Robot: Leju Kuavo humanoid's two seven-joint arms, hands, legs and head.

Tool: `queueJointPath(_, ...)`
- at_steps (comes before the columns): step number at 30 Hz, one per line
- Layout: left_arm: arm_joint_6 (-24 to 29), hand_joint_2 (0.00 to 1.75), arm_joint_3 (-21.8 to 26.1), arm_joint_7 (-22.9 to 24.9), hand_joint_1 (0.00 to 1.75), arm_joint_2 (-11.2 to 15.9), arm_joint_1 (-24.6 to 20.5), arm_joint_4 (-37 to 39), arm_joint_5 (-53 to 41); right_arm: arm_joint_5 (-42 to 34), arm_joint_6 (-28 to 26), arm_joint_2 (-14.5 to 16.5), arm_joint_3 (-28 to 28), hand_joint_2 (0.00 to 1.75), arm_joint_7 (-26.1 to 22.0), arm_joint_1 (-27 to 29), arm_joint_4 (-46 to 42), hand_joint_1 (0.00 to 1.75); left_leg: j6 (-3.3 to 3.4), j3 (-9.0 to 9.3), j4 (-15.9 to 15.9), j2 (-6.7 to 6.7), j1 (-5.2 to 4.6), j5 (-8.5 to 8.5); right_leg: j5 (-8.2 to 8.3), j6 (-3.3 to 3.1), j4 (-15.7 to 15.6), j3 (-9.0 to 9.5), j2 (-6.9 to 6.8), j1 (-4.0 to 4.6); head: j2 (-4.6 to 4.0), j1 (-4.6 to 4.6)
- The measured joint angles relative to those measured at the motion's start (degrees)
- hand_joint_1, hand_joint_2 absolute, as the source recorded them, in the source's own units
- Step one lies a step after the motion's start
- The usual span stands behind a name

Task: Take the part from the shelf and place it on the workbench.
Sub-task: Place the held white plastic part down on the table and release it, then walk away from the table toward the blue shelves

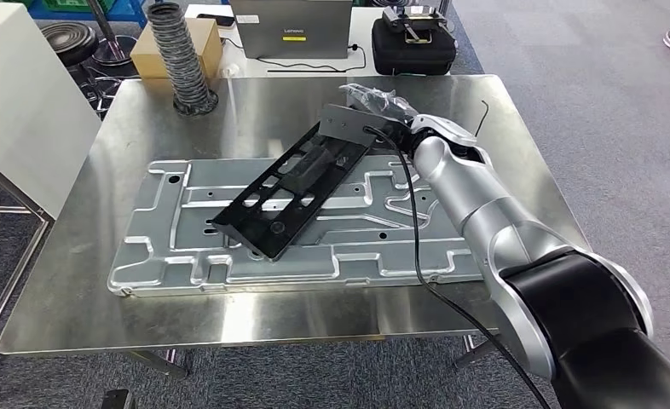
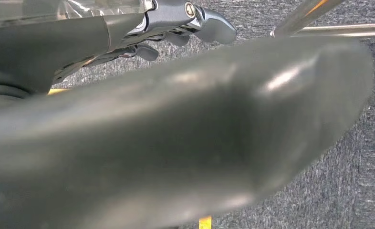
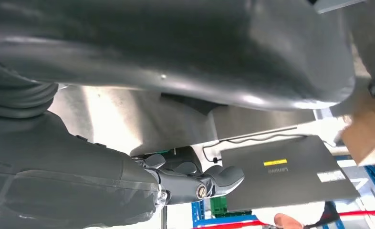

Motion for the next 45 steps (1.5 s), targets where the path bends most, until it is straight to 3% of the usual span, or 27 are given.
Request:
queueJointPath(2,0.0,0.00,-0.2,0.0,0.00,-0.1,0.0,0.0,0.1,-1.2,-0.8,-0.2,-0.6,0.00,-0.6,-0.4,-0.2,0.00,-0.16,0.02,0.1,-0.08,-0.09,-0.11,4.02,-0.68,-8.5,4.03,-0.05,0.19,-0.01,-0.02)
queueJointPath(4,0.1,0.00,-0.4,0.0,0.00,-0.3,0.0,0.0,0.2,-2.4,-2.1,-0.3,-1.4,0.00,-1.2,-0.8,-0.6,0.00,-0.52,-0.08,0.2,-0.08,-0.25,-0.17,5.83,-1.28,-14.1,6.52,-0.15,0.55,-0.01,-0.05)
queueJointPath(7,0.2,0.00,-0.6,0.0,0.00,-0.4,0.1,0.0,0.3,-3.8,-3.8,-0.8,-2.7,0.00,-1.9,-1.0,-1.5,0.00,-1.30,-0.07,0.0,-0.06,-0.33,-0.16,6.00,-1.85,-15.2,6.85,-0.25,0.53,-0.01,-0.05)
queueJointPath(9,0.2,0.00,-0.7,-0.1,0.00,-0.4,0.1,0.0,0.4,-5.0,-5.3,-1.1,-3.6,0.00,-2.7,-1.0,-2.3,0.00,-1.78,-0.75,1.8,-0.07,-0.36,-1.58,6.37,-2.41,-16.0,7.25,-0.32,0.11,-0.01,-0.14)
queueJointPath(12,0.0,0.00,-0.8,-0.7,0.00,-0.5,0.1,0.0,0.7,-9.1,-11.3,-1.4,-5.7,0.00,-6.0,0.0,-4.9,0.00,-2.35,-5.43,12.3,-0.06,-0.19,-6.71,6.49,-2.79,-16.2,7.44,-0.28,0.03,0.00,-0.39)
queueJointPath(13,-0.2,0.00,-0.8,-1.1,0.00,-0.5,0.2,0.0,0.9,-11.1,-14.0,-1.7,-6.9,0.00,-7.5,1.0,-6.8,0.00,-2.52,-6.87,15.2,-0.05,-0.11,-7.55,6.43,-2.78,-16.1,7.45,-0.27,0.05,-0.01,-0.39)
queueJointPath(14,-0.3,0.00,-0.8,-1.4,0.00,-0.6,0.3,0.0,1.2,-13.1,-16.2,-2.1,-8.1,0.00,-8.7,2.1,-9.2,0.00,-2.66,-7.42,16.2,-0.04,-0.02,-7.30,6.35,-2.72,-16.1,7.47,-0.28,0.04,-0.01,-0.39)
queueJointPath(15,-0.4,0.00,-0.8,-1.8,0.00,-0.6,0.5,0.0,1.4,-14.6,-17.7,-2.5,-9.4,0.00,-9.5,3.3,-12.0,0.00,-2.76,-6.76,14.6,-0.03,0.11,-5.87,6.22,-2.59,-15.9,7.49,-0.28,0.00,-0.02,-0.38)
queueJointPath(17,-0.5,0.00,-0.8,-2.2,0.00,-0.7,0.7,0.0,1.7,-16.6,-19.3,-3.2,-11.4,0.00,-10.3,5.2,-17.2,0.00,-2.85,-3.16,7.0,-0.03,0.39,-2.03,5.80,-2.17,-15.4,7.47,-0.22,-0.12,-0.02,-0.40)
queueJointPath(19,-0.7,0.00,-0.8,-2.5,0.00,-0.8,0.8,0.0,2.5,-20.1,-25.1,-3.7,-13.2,0.00,-15.0,8.0,-23.8,0.00,-2.48,-0.47,1.5,-0.15,0.35,-0.38,5.49,-1.59,-14.9,7.28,-0.12,-0.01,-0.01,-0.48)
queueJointPath(21,-1.1,0.00,-0.8,-3.0,0.00,-0.9,1.2,0.0,3.7,-24.5,-34.6,-4.1,-15.5,0.00,-21.5,14.2,-34.9,0.00,-1.79,0.04,0.6,-0.43,0.15,-0.59,5.41,-1.01,-15.0,7.42,-0.25,0.19,0.00,-0.55)
queueJointPath(23,-1.6,0.00,-0.8,-3.5,0.00,-1.0,2.1,0.0,4.8,-26.4,-40.8,-4.9,-17.6,0.00,-23.8,22.3,-48.8,0.00,-1.04,0.29,0.4,-0.61,0.32,-0.41,4.78,-0.41,-14.7,7.67,-0.45,0.17,-0.01,-0.52)
queueJointPath(24,-1.8,0.00,-0.8,-3.6,0.00,-1.1,2.6,0.0,5.2,-26.3,-42.5,-5.3,-18.5,0.00,-24.0,26.2,-55.1,0.00,-0.67,0.35,0.2,-0.62,0.41,-0.27,3.64,-0.09,-13.5,7.27,-0.47,0.12,-0.01,-0.45)
queueJointPath(27,-2.4,0.00,-0.7,-3.7,0.00,-1.2,3.5,0.0,6.6,-25.8,-44.9,-6.5,-21.2,0.00,-26.9,37.8,-70.3,0.00,0.02,0.09,0.1,-0.57,0.31,-0.01,-2.29,0.67,-3.5,3.16,-0.38,-0.07,0.00,-0.33)
queueJointPath(28,-2.5,0.00,-0.7,-3.6,0.00,-1.2,3.7,0.0,7.1,-26.0,-45.3,-6.7,-22.2,0.00,-28.2,41.7,-74.1,0.00,0.12,-0.04,0.1,-0.57,0.23,0.03,-3.66,0.77,-0.2,1.79,-0.38,-0.08,0.00,-0.32)
queueJointPath(29,-2.6,0.00,-0.7,-3.5,0.00,-1.3,3.9,0.0,7.4,-26.3,-45.4,-6.8,-23.2,0.00,-29.1,45.4,-77.3,0.00,0.19,-0.21,0.1,-0.57,0.15,0.08,-4.02,0.77,1.4,1.28,-0.38,-0.10,0.00,-0.29)
queueJointPath(30,-2.7,0.00,-0.7,-3.4,0.00,-1.3,4.0,0.0,7.6,-26.5,-45.5,-6.9,-24.1,0.00,-29.6,48.4,-79.9,0.00,0.24,-0.39,0.2,-0.55,0.06,0.16,-3.37,0.66,0.6,1.89,-0.38,-0.10,0.00,-0.29)
queueJointPath(34,-3.3,0.00,-0.7,-3.2,0.00,-1.5,3.9,0.0,8.1,-25.2,-45.7,-7.0,-26.8,0.00,-29.8,55.8,-87.1,0.00,-0.09,-0.69,0.3,-0.32,-0.36,0.68,1.74,-0.63,-13.9,10.51,-0.47,0.35,0.00,-0.36)
queueJointPath(37,-3.8,0.00,-0.7,-3.3,0.00,-1.7,4.0,0.0,8.9,-25.1,-45.7,-7.0,-30.3,0.00,-29.8,63.4,-90.1,0.00,-1.01,-0.58,0.0,-0.39,-0.33,1.28,2.78,-1.42,-15.7,11.26,-0.55,0.75,-0.01,-0.40)
queueJointPath(39,-4.0,0.00,-0.7,-3.5,0.00,-1.8,4.5,0.1,9.5,-26.5,-45.7,-7.0,-33.6,0.00,-29.8,68.9,-91.2,0.00,-1.63,-1.00,1.0,-0.36,-0.32,-0.18,3.77,-2.10,-16.3,10.91,-0.80,0.49,0.00,-0.50)
queueJointPath(40,-4.0,0.00,-0.8,-3.6,0.00,-1.8,4.7,0.1,9.7,-27.2,-45.7,-7.0,-35.4,0.00,-29.8,71.4,-91.7,0.00,-1.88,-1.61,2.9,-0.32,-0.32,-2.19,4.31,-2.38,-16.5,10.54,-0.93,0.29,0.00,-0.61)
queueJointPath(43,-4.1,0.00,-1.0,-4.2,0.00,-1.9,4.9,0.1,10.5,-29.2,-45.7,-7.0,-40.9,0.00,-29.8,77.6,-92.2,0.00,-2.44,-4.09,13.1,-0.25,-0.19,-9.79,5.60,-2.65,-16.4,8.71,-1.07,0.24,0.00,-0.80)
queueJointPath(44,-4.2,0.00,-1.1,-4.3,0.00,-1.9,5.0,0.1,10.9,-29.6,-45.7,-7.0,-43.0,0.00,-29.8,79.2,-92.1,0.00,-2.54,-3.97,15.1,-0.25,-0.19,-10.94,6.03,-2.59,-16.2,7.97,-1.09,0.24,-0.01,-0.79)
queueJointPath(45,-4.3,0.00,-1.3,-4.5,0.00,-1.9,5.0,0.1,11.3,-29.7,-45.5,-7.0,-45.0,0.00,-29.8,80.5,-91.8,0.00,-2.57,-2.70,14.8,-0.24,-0.18,-11.02,6.45,-2.49,-16.0,7.20,-1.09,0.22,-0.01,-0.80)
